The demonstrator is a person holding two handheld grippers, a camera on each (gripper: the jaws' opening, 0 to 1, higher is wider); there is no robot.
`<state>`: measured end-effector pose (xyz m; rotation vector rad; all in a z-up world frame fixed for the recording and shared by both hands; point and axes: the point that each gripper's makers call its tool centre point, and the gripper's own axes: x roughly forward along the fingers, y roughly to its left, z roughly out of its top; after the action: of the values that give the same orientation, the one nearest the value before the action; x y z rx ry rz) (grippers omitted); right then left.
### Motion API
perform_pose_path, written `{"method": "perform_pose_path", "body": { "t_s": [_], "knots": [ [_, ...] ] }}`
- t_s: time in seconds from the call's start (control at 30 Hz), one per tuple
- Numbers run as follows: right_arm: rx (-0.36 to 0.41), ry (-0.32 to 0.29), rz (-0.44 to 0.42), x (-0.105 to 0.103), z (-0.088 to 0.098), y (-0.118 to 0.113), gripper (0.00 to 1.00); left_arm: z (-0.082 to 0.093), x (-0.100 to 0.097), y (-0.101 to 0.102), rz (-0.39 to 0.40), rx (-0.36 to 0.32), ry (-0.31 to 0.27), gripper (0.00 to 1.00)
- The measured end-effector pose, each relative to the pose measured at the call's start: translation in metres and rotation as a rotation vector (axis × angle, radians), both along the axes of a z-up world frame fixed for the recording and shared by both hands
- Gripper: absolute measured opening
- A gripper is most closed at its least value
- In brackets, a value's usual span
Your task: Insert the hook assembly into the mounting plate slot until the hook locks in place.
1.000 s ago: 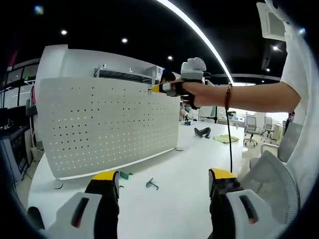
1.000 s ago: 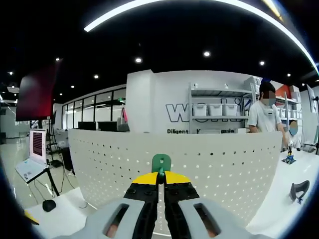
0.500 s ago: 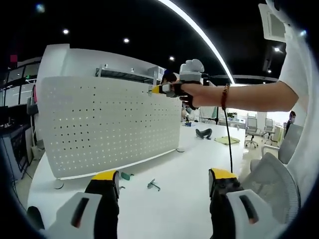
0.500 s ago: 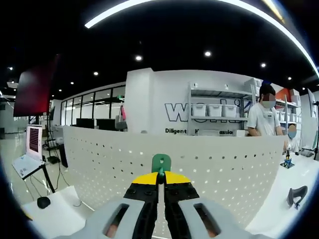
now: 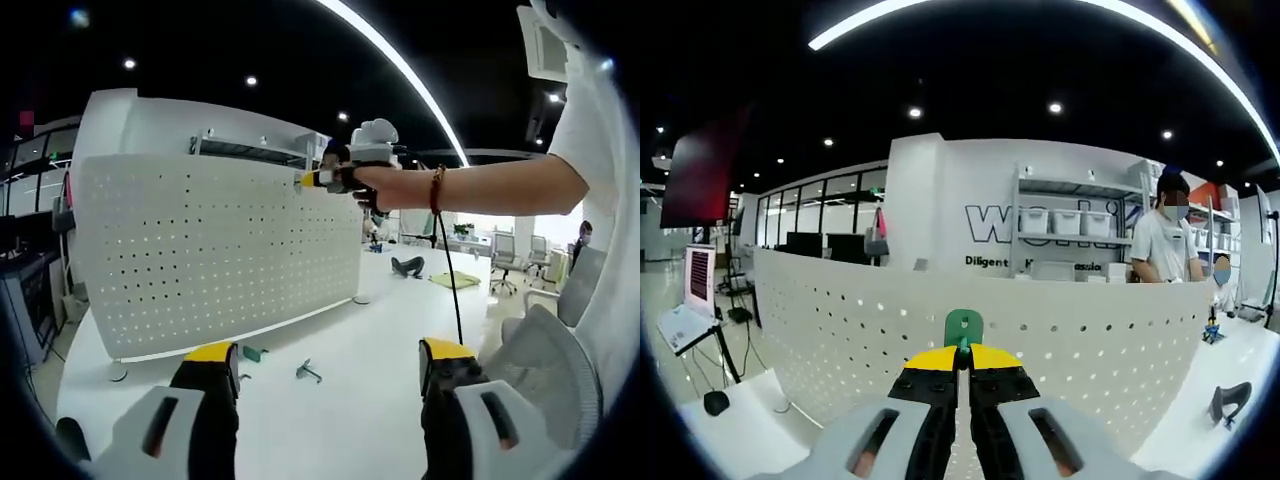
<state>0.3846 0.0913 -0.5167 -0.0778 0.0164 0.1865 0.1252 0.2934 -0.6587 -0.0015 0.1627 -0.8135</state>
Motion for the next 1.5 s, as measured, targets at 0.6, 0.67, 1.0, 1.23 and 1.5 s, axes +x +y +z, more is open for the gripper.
{"method": "perform_pose_path", "body": {
  "t_s": [0.6,0.67,1.0,1.23,1.5],
  "knots": [
    [-0.002,0.009,-0.046,0.02,-0.001,-0.015,0.01,-0.001,0.0,0.001,0.004,0.01,0.001,0.75],
    [0.007,0.007,-0.042,0.021,0.0,-0.014,0.01,-0.002,0.0,0.001,0.007,0.009,0.008,0.75],
    [0.013,0.031,-0.051,0.024,-0.008,-0.015,0.01,-0.002,0.0,0.0,0.01,0.006,0.005,0.75],
    [0.018,0.045,-0.058,0.026,-0.013,-0.013,0.01,-0.002,0.001,0.002,0.014,0.005,0.004,0.74],
    [0.05,0.043,-0.081,0.028,-0.014,-0.015,0.01,-0.004,0.001,0.003,0.019,0.006,0.009,0.74]
  ]
}}
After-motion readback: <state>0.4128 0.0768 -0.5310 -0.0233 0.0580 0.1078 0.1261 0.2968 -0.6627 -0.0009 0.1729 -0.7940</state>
